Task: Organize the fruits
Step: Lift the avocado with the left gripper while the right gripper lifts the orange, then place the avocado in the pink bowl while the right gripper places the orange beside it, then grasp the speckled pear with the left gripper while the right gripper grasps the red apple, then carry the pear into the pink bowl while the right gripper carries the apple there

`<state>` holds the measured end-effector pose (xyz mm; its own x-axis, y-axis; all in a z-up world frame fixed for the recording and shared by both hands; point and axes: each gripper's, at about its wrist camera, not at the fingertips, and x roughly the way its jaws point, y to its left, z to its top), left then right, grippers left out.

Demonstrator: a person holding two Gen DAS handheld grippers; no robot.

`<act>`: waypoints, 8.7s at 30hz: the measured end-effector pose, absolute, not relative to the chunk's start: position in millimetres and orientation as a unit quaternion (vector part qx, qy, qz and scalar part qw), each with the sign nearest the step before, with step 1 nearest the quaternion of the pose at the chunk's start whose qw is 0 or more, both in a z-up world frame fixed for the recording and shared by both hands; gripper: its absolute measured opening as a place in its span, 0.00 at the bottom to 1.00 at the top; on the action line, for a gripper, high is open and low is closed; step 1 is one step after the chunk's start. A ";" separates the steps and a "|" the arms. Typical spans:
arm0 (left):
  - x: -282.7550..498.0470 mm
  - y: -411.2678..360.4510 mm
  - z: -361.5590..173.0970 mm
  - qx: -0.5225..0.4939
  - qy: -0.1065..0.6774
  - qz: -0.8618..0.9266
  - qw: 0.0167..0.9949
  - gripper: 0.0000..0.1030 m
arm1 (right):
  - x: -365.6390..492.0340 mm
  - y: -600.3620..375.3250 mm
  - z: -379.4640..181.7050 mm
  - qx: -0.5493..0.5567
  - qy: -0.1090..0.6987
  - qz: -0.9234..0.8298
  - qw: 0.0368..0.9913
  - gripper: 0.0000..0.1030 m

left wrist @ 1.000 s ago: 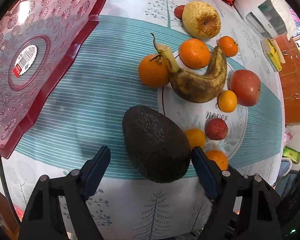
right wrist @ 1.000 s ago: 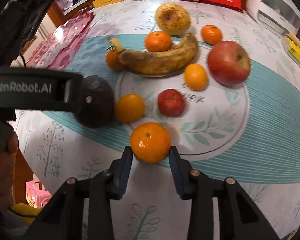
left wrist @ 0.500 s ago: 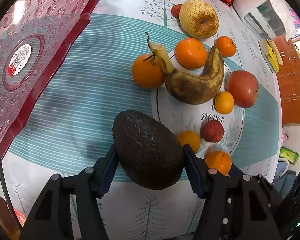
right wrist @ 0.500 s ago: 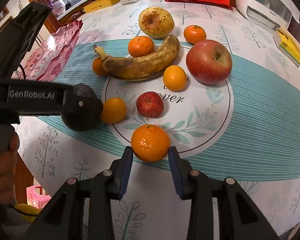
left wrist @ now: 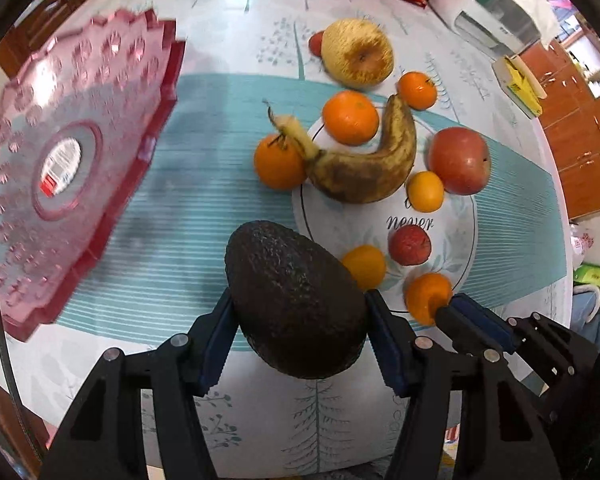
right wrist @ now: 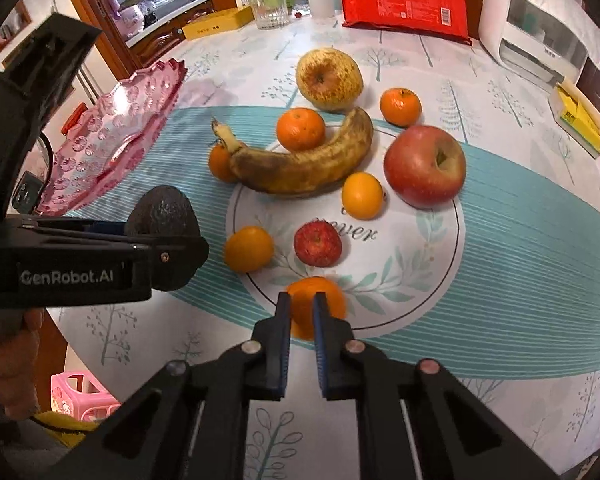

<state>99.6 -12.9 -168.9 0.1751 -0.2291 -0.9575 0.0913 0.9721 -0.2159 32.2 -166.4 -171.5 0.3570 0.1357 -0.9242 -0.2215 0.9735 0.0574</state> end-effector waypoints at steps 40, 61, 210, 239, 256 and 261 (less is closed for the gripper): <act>79.1 11.0 -143.7 -0.050 0.611 -0.114 0.782 0.59 | 48.2 -212.7 -197.0 0.012 0.577 0.021 0.816 0.40; 103.3 146.6 -24.3 -0.006 0.492 0.002 0.871 0.59 | 94.1 -31.1 -59.1 -0.055 0.433 0.234 0.869 0.40; 298.7 -93.3 -188.7 -0.034 0.592 -0.130 0.795 0.85 | 156.5 -263.8 -204.5 0.164 0.571 -0.020 0.804 0.71; 258.1 -69.8 -165.6 -0.051 0.557 -0.186 0.808 0.62 | 135.7 -255.7 -191.8 0.162 0.556 -0.013 0.815 0.64; 168.0 -2.9 -69.1 -0.038 0.472 -0.170 0.864 0.62 | 107.3 -188.9 -120.7 0.075 0.503 0.061 0.859 0.64; 141.2 39.7 -57.6 -0.043 0.472 -0.132 0.871 0.62 | 102.2 -153.3 -105.8 0.044 0.490 0.101 0.865 0.64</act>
<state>141.2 39.7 -57.6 0.5197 -0.2709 -0.8102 0.1893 0.9613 -0.2000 102.2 -153.3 -105.8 0.5005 0.2174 -0.8380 -0.1311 0.9758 0.1748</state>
